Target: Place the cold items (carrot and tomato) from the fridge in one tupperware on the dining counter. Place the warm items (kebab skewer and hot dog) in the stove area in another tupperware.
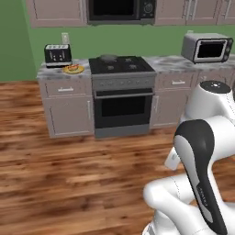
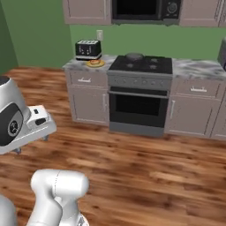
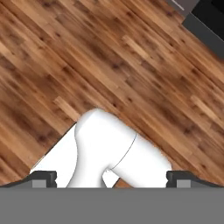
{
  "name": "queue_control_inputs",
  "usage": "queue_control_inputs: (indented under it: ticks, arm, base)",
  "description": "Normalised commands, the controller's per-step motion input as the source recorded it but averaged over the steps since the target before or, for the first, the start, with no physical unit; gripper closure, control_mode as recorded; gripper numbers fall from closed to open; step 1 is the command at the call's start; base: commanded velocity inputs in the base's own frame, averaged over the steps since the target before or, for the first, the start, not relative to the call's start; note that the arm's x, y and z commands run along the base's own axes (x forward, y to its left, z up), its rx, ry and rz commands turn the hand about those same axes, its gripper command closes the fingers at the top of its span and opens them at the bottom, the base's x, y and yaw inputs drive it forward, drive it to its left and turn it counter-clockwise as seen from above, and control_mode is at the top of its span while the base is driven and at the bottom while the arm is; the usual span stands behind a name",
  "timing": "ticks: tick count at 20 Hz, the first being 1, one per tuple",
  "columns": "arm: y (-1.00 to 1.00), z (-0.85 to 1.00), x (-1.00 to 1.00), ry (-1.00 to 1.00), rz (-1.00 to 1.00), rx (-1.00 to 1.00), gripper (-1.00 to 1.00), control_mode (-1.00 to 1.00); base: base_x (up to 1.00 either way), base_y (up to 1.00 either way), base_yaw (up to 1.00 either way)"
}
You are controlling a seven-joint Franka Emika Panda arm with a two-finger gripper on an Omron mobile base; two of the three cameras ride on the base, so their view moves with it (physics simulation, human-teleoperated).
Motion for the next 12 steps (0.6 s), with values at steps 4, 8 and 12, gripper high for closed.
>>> queue_control_inputs:
  ticks: [4, 8, 12]
  arm:
    - [0.0, 0.0, 0.0, 0.0, 0.0, 0.0, -1.0, 1.0]
    - [0.0, 0.0, 0.0, 0.0, 0.0, 0.0, -1.0, 1.0]
    - [0.0, 0.0, 0.0, 0.0, 0.0, 0.0, -1.0, 1.0]
  base:
    - [1.0, 0.82, -0.09]
    - [1.0, 0.81, -0.1]
    - [1.0, 0.7, -0.09]
